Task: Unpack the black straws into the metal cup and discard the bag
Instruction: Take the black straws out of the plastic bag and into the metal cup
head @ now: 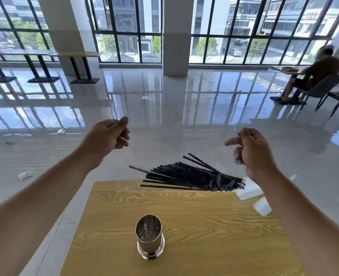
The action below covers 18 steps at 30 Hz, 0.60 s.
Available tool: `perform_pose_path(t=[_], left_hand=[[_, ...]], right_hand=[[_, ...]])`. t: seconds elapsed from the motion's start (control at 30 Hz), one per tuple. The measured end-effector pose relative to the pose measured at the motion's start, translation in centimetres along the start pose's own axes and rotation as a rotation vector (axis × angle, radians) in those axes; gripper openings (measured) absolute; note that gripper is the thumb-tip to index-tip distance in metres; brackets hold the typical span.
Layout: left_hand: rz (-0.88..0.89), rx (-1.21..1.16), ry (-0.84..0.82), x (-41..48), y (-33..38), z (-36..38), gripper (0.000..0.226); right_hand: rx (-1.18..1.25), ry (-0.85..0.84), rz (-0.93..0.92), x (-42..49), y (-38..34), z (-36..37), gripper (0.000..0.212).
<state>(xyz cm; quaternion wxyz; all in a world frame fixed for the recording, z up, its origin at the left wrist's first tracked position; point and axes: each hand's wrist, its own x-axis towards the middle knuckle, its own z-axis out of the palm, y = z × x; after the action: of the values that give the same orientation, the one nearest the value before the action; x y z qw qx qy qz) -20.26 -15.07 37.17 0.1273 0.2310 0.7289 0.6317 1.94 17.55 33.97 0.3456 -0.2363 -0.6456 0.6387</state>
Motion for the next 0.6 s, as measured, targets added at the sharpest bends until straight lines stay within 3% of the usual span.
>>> perform_pose_path(t=[0.17,0.6], left_hand=[[-0.082,0.065,-0.046,-0.9,-2.0,0.7,0.032],[-0.196,0.048,-0.109,-3.5,-8.7,3.0,0.03]], right_hand=[[-0.022,0.026,-0.023,-1.0,1.8,-0.6,0.028],[-0.118,0.022,0.021,-3.6,5.6,-3.5,0.028]])
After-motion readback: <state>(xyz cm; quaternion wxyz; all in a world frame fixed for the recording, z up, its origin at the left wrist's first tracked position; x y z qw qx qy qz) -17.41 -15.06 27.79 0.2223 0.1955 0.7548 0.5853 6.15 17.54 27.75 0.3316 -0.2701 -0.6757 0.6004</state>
